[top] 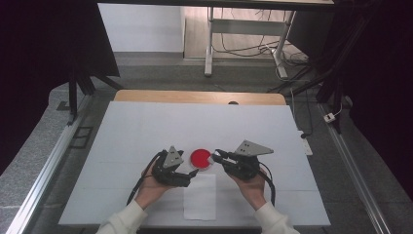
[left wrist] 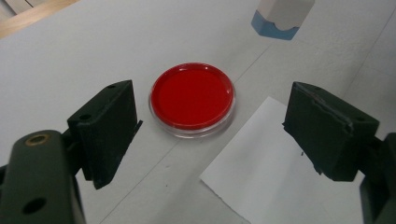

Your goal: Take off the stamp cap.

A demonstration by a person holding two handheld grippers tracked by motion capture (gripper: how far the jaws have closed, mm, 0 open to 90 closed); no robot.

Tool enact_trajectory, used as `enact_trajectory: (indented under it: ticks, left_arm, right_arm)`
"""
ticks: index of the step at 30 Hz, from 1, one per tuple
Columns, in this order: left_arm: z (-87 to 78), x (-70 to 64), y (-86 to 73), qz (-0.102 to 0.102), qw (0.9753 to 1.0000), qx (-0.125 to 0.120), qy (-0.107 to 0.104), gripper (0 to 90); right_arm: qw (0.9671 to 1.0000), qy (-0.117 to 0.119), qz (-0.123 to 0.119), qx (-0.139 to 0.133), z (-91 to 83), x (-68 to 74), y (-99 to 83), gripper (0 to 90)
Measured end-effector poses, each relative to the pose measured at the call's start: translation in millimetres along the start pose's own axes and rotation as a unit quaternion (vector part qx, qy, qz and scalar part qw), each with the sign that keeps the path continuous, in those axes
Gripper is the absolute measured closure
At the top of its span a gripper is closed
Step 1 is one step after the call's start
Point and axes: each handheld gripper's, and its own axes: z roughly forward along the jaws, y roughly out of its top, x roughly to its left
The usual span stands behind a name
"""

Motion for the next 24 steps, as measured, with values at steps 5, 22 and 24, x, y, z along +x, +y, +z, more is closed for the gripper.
enact_trajectory:
  ticks: [5,22,24]
  left_arm:
    - [4.0,-3.5,2.7,0.002,1.0,0.0,-0.004,17.2]
    - [14.3,-11.2,10.7,0.009,0.9999,-0.004,-0.013,17.7]
    - [15.7,-12.1,11.4,0.009,0.9999,-0.005,-0.014,17.9]
  right_arm:
    - [1.0,0.001,-0.001,-0.002,0.7,1.8,0.8,75.1]
    - [0.9999,-0.001,0.005,-0.009,2.8,4.2,0.4,75.1]
    - [0.9999,0.0,0.007,-0.01,3.1,3.8,0.1,75.1]
